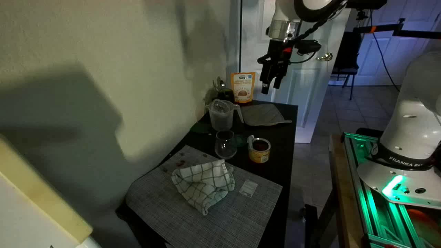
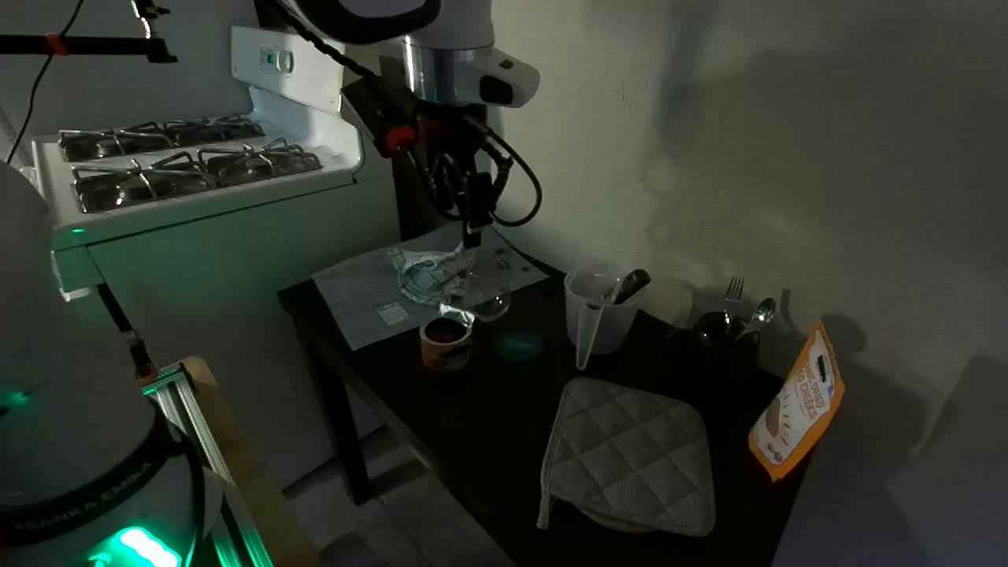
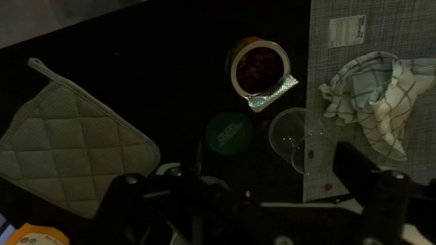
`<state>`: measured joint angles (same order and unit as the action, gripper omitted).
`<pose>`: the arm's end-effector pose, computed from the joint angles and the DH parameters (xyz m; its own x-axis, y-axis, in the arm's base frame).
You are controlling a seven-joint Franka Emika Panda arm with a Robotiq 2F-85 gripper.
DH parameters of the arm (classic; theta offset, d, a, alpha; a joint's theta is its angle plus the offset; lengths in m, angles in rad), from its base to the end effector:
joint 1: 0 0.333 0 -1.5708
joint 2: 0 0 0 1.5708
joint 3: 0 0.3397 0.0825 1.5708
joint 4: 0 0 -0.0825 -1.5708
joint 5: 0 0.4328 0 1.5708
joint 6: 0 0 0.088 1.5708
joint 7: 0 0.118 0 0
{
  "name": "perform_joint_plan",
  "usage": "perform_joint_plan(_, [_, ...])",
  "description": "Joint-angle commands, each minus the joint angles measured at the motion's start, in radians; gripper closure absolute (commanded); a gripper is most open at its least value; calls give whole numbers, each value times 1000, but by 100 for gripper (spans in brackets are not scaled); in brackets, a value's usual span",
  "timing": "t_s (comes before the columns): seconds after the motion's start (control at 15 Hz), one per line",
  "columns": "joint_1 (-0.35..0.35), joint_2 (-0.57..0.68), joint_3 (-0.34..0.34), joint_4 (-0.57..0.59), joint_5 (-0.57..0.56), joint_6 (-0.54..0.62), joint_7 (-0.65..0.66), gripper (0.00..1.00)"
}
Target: Remove the clear bowl from the clear jug and place it on the table then put the silver fork and spoon in the jug.
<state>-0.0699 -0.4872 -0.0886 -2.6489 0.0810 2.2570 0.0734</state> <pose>0.4137 -0.0612 0.3896 0.9588 -0.2723 0.0814 -0.2624 -0.9581 -0.1146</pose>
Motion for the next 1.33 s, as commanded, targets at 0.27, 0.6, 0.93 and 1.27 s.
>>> perform_joint_plan(0.27, [-7,2,7,2,4,-3,-3,0])
perform_joint_plan(0.6, [40,52,-53,37,125,119,-111,0])
perform_joint_plan(0.93, [78,250,-75,166,111,297,-322,0])
perform_joint_plan(1.27, [20,526,-51,345,-92,407,-395,0])
